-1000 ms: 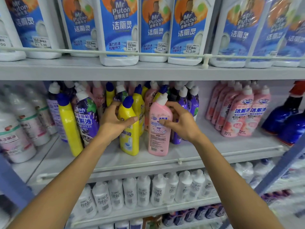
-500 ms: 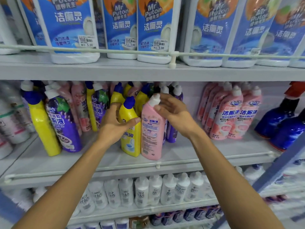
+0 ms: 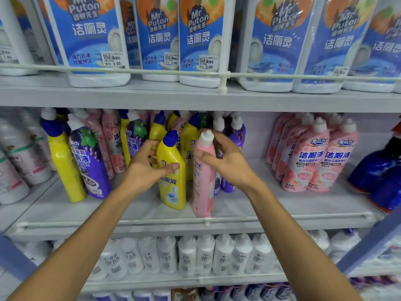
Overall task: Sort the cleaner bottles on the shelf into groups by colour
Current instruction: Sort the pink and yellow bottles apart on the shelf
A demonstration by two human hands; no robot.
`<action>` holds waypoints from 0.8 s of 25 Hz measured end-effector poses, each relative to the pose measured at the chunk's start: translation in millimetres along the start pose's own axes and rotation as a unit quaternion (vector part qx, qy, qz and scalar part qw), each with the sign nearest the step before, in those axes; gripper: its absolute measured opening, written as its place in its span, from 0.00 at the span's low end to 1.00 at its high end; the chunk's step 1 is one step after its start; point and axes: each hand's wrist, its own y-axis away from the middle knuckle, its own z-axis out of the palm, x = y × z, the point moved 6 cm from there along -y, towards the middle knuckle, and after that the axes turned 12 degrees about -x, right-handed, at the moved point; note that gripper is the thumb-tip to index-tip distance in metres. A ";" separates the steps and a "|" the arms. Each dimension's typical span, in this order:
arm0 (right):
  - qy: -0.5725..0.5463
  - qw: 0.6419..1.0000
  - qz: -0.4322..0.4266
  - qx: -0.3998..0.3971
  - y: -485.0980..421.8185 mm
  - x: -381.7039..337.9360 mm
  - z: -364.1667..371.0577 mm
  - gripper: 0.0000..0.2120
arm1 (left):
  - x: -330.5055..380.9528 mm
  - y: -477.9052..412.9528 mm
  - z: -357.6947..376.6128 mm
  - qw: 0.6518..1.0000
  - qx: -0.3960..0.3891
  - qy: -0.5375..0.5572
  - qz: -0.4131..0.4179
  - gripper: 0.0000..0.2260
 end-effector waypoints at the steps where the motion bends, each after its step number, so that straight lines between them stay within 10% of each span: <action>1: -0.007 0.999 0.007 -0.030 2.3 1.3 3.0 0.25 | 0.4 -0.9 1.1 1.000 -0.001 0.005 0.001 0.29; 20: 0.230 0.935 0.088 0.255 81.0 23.9 -61.6 0.47 | -11.9 -4.6 20.8 0.998 0.058 0.011 0.017 0.30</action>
